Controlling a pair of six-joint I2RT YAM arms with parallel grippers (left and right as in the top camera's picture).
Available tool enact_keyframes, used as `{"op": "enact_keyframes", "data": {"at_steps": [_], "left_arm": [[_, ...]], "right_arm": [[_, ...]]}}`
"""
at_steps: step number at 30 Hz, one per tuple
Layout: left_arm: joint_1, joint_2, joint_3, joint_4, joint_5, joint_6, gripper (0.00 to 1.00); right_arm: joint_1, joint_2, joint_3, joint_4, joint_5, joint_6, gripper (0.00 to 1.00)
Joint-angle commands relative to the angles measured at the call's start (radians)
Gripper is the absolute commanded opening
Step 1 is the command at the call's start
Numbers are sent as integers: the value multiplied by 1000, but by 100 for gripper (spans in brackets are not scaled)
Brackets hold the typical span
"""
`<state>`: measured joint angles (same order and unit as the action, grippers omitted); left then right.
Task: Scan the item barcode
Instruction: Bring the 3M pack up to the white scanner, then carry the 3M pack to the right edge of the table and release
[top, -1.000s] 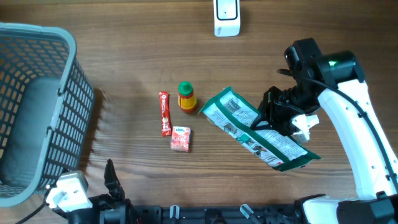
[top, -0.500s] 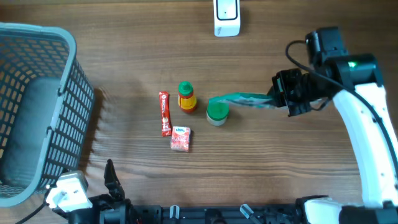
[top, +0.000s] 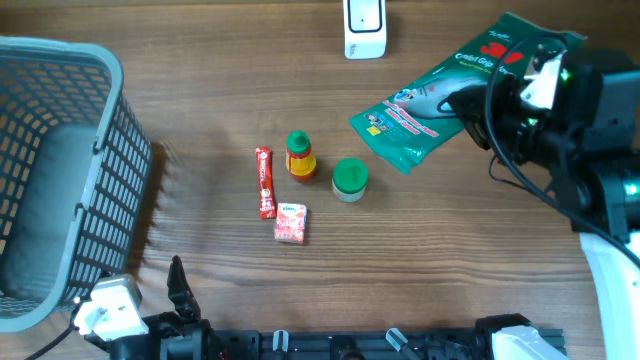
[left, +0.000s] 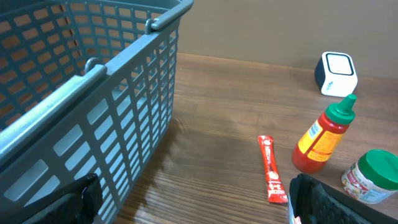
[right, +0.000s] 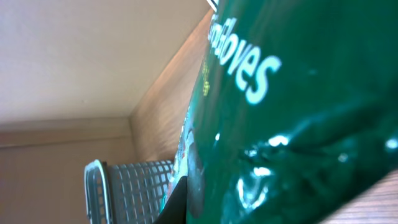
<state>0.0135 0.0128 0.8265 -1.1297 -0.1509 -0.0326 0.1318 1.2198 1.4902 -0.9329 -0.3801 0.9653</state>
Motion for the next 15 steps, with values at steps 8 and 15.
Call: {"op": "enact_keyframes", "data": {"at_steps": [8,15], "left_arm": [[5,-8,1,3,5,-6,100],[5,-8,1,2,5,-6,100]], "right_arm": [[0,234,-29,644,-22,22,4],[0,626,-29,1270,52,90,4]]}}
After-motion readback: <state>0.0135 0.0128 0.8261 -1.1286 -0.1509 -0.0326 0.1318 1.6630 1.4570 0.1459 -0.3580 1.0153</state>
